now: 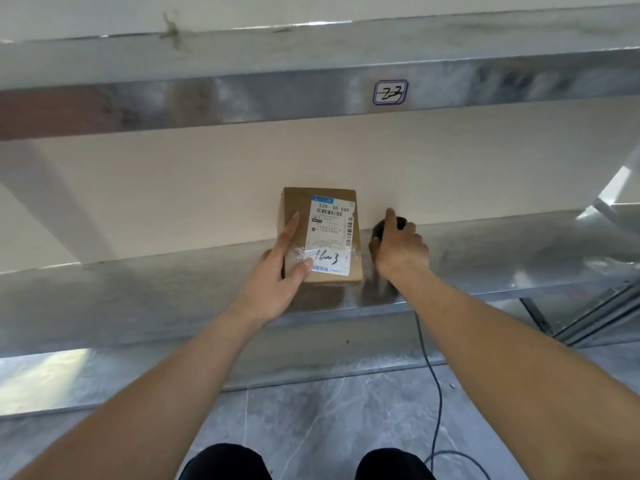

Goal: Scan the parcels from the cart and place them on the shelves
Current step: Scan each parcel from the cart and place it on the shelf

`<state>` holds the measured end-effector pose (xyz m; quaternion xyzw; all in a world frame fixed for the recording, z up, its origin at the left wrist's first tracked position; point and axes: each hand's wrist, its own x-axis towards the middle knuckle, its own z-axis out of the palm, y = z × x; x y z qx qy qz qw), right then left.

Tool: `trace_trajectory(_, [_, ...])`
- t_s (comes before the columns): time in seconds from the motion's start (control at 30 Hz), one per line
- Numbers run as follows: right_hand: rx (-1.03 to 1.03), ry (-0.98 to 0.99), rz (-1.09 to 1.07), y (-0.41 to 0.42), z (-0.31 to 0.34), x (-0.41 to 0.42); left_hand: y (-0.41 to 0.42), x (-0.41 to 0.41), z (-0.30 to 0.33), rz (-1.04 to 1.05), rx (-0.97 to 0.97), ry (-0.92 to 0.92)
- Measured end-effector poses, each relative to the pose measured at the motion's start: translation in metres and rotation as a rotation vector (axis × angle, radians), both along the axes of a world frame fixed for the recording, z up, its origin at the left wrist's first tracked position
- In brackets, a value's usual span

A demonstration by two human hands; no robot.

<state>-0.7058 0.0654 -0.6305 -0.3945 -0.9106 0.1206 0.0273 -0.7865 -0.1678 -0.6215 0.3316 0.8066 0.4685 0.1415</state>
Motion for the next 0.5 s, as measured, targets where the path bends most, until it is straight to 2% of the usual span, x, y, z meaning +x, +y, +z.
trace_trajectory(0.2, [-0.006, 0.012, -0.060, 0.004, -0.020, -0.010, 0.000, -0.005, -0.013, -0.004, 0.015, 0.052])
trace_trajectory(0.5, [-0.156, 0.227, -0.117, 0.003, -0.029, -0.009, 0.001, -0.014, -0.027, 0.002, 0.042, 0.059])
